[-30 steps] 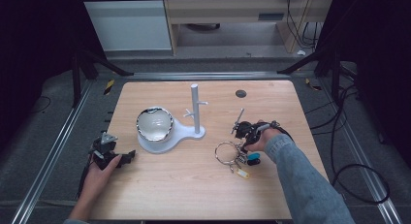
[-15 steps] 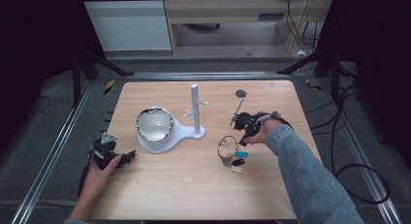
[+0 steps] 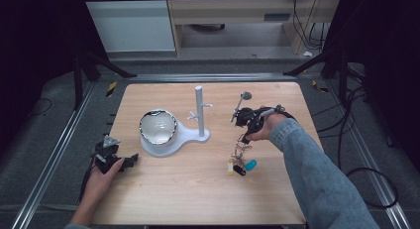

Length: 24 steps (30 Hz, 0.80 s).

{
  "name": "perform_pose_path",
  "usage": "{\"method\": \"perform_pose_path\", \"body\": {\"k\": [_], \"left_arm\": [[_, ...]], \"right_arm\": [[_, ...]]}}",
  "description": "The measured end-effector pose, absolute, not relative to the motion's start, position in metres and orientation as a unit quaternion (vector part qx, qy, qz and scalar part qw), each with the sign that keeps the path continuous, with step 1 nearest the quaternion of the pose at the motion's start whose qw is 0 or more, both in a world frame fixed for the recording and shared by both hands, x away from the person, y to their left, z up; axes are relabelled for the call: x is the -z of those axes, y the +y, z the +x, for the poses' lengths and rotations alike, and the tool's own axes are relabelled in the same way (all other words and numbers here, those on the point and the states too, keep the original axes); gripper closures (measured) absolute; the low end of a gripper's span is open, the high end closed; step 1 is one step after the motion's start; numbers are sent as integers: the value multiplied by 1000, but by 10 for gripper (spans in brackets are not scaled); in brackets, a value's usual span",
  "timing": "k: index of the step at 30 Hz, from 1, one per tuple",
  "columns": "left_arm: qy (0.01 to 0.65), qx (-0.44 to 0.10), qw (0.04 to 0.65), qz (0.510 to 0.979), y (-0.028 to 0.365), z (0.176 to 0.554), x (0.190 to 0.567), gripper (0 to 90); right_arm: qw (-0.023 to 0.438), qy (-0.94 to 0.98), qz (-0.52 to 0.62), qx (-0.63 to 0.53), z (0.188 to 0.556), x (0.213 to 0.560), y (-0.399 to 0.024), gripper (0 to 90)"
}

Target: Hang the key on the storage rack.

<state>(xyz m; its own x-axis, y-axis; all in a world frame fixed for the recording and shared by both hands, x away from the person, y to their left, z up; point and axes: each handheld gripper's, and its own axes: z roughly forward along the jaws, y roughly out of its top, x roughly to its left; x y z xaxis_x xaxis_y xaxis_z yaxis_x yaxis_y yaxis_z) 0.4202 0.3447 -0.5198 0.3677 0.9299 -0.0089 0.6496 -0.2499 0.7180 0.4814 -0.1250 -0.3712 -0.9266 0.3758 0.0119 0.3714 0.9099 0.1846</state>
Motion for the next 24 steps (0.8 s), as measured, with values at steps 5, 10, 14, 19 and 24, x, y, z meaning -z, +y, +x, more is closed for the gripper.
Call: {"method": "perform_pose_path", "body": {"k": [5,10,14,19,24], "left_arm": [[519,-216,324,761,345,420,520,0],[518,-216,324,761,345,420,520,0],[518,-216,324,761,345,420,520,0],[518,-216,324,761,345,420,520,0],[518,-216,324,761,345,420,520,0]], "right_arm": [[7,977,187,-99,482,363,-125,884],[10,977,186,-102,482,352,-126,884],[14,978,182,-100,482,345,-125,885],[20,979,179,-96,482,338,-124,885],[21,979,177,-94,482,334,-124,885]]}}
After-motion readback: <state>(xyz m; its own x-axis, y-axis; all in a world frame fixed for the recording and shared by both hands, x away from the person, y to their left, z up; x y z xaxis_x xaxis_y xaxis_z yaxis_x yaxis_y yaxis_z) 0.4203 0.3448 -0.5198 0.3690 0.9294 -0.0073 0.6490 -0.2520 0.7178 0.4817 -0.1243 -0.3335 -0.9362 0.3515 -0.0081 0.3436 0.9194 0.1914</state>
